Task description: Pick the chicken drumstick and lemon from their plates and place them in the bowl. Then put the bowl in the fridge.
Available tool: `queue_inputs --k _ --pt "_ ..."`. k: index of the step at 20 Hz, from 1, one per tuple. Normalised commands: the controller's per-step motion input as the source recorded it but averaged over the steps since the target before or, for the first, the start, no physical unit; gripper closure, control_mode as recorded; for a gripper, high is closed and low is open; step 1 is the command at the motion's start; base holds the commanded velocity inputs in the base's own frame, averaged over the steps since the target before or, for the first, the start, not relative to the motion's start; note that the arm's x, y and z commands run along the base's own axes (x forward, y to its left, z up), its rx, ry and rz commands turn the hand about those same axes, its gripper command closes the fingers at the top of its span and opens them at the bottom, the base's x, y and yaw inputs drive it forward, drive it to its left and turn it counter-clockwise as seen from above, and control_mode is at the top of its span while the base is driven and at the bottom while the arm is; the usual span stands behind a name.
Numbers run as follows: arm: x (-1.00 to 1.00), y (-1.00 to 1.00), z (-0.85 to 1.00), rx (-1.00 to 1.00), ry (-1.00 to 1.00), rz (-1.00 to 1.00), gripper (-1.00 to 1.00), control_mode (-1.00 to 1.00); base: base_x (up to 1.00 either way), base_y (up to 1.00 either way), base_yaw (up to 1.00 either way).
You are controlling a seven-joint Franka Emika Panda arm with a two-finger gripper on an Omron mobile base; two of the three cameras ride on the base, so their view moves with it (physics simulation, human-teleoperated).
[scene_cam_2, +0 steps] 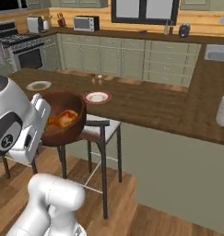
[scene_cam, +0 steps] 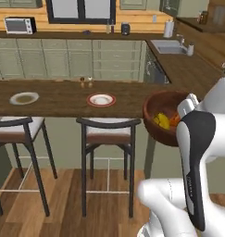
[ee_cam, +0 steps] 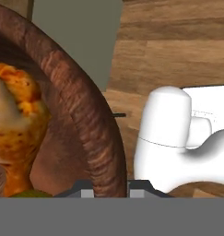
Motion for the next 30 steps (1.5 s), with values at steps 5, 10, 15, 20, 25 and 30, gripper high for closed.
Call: queue_inputs --k 5,10,15,20,25,30 --pt "0.00 0.00 0.00 0.00 0.00 0.00 1.00 1.00 -0.17 0.99 0.77" --pt "0.00 0.00 0.00 0.00 0.00 0.00 1.00 1.00 0.23 0.99 0.42" --pt "0.00 0.00 0.00 0.00 0.00 0.00 1.00 1.00 0.39 1.00 -0.16" --pt "0.00 0.00 0.00 0.00 0.00 0.00 1.00 1.00 0.86 1.00 -0.46" --pt "0.00 0.00 0.00 0.00 0.00 0.00 1.00 1.00 0.75 1.00 -0.44" --pt "0.00 0.00 0.00 0.00 0.00 0.00 1.00 1.00 0.58 1.00 -0.35"
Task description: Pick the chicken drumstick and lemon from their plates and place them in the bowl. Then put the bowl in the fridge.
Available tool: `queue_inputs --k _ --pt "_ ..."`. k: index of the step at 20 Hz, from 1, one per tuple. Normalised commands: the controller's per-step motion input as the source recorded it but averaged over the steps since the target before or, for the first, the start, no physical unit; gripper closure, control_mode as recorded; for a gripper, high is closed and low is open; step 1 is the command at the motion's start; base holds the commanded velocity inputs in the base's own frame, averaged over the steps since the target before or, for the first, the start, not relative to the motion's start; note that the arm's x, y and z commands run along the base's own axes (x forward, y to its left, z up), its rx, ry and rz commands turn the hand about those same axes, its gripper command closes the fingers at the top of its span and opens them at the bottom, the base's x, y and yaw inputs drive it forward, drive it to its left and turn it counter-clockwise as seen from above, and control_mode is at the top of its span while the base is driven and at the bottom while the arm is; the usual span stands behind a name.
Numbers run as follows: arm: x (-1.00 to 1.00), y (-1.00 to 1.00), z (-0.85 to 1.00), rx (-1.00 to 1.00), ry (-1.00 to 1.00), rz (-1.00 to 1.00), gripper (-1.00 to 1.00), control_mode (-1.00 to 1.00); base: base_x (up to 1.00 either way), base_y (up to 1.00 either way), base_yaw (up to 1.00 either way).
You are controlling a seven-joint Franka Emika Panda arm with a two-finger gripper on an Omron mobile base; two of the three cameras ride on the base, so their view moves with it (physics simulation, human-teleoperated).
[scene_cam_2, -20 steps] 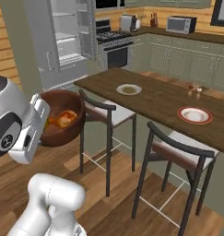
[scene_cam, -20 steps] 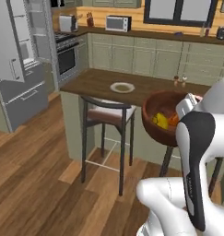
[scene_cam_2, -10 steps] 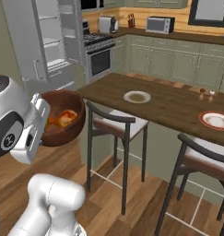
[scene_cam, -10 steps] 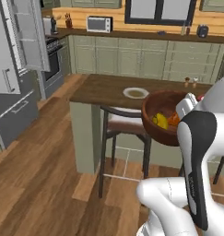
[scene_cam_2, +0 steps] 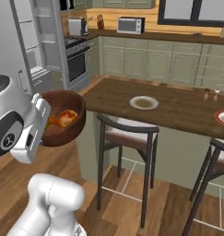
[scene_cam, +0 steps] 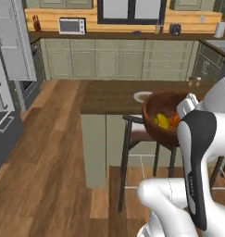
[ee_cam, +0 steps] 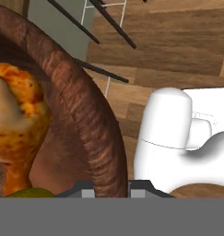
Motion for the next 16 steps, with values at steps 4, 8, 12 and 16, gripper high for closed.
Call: queue_inputs --k 4,8,12,16 --pt "0.00 0.00 0.00 0.00 0.00 0.00 1.00 1.00 0.56 1.00 -0.35" --pt "0.00 0.00 0.00 0.00 0.00 0.00 1.00 1.00 0.46 1.00 -0.35" --pt "0.00 0.00 0.00 0.00 0.00 0.00 1.00 1.00 0.41 1.00 -0.35" --pt "0.00 0.00 0.00 0.00 0.00 0.00 1.00 1.00 0.34 1.00 -0.28"
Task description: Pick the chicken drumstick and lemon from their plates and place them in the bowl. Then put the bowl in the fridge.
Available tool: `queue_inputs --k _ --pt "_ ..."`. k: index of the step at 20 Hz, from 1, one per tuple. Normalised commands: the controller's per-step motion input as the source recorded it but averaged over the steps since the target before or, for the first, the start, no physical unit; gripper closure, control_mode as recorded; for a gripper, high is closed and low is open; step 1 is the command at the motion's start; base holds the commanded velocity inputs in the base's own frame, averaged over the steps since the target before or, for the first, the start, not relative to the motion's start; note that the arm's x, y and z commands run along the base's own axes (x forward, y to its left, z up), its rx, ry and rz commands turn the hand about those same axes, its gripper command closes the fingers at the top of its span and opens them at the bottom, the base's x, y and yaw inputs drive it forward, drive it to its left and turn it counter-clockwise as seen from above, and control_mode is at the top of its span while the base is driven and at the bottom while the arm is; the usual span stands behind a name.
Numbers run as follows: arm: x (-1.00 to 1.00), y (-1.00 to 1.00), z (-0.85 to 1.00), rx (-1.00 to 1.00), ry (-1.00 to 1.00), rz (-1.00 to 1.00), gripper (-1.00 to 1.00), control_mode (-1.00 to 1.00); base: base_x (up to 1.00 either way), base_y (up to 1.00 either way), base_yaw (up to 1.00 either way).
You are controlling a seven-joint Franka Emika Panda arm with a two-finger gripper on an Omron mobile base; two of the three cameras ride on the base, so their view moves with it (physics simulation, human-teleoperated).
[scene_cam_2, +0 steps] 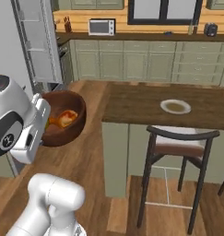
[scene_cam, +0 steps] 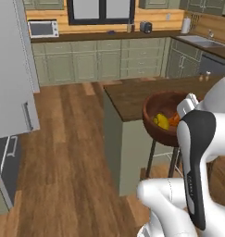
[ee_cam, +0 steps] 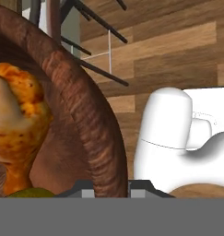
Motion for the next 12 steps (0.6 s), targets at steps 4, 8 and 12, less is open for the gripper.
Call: queue_inputs --k 4,8,12 --pt "0.00 0.00 0.00 0.00 0.00 0.00 1.00 1.00 0.47 0.93 0.02" --pt "0.00 0.00 0.00 0.00 0.00 0.00 1.00 1.00 0.67 0.49 0.24" --pt "0.00 0.00 0.00 0.00 0.00 0.00 1.00 1.00 0.94 0.01 0.36"
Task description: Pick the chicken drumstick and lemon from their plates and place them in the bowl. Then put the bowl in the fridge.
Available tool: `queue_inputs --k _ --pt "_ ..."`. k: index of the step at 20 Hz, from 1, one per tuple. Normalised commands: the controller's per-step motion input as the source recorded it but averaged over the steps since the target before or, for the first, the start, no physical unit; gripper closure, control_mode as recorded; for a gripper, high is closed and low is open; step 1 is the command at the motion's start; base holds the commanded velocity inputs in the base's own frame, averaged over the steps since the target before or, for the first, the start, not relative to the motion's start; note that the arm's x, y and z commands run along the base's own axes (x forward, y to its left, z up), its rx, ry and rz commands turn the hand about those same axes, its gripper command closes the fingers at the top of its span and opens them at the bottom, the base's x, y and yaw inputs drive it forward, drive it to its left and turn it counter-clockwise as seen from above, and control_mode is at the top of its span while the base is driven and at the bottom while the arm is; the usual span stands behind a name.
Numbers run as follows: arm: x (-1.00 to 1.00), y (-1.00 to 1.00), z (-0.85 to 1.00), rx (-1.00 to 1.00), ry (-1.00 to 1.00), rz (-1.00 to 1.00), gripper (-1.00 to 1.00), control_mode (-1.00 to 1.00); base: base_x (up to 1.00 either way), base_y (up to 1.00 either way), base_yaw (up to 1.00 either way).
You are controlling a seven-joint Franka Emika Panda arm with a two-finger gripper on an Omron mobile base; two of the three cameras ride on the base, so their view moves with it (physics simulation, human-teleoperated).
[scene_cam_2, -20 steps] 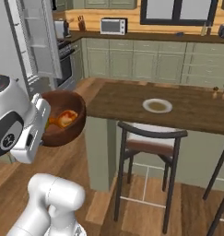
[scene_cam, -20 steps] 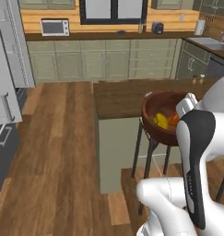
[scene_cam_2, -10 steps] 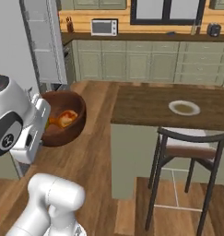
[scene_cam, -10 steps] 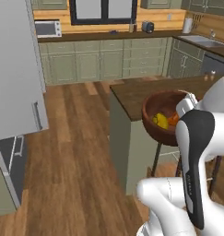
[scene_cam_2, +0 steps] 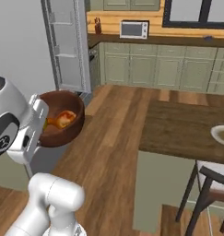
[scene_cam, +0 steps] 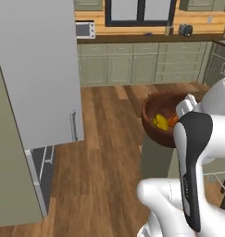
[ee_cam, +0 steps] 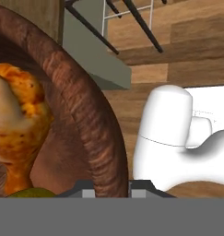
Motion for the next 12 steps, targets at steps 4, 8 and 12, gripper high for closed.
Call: queue_inputs --k 4,8,12 --pt "0.00 0.00 0.00 0.00 0.00 0.00 1.00 1.00 0.84 -0.02 0.23" --pt "0.00 0.00 0.00 0.00 0.00 0.00 1.00 1.00 0.56 -0.18 0.03" --pt "0.00 0.00 0.00 0.00 0.00 0.00 1.00 1.00 0.27 -0.39 -0.01"
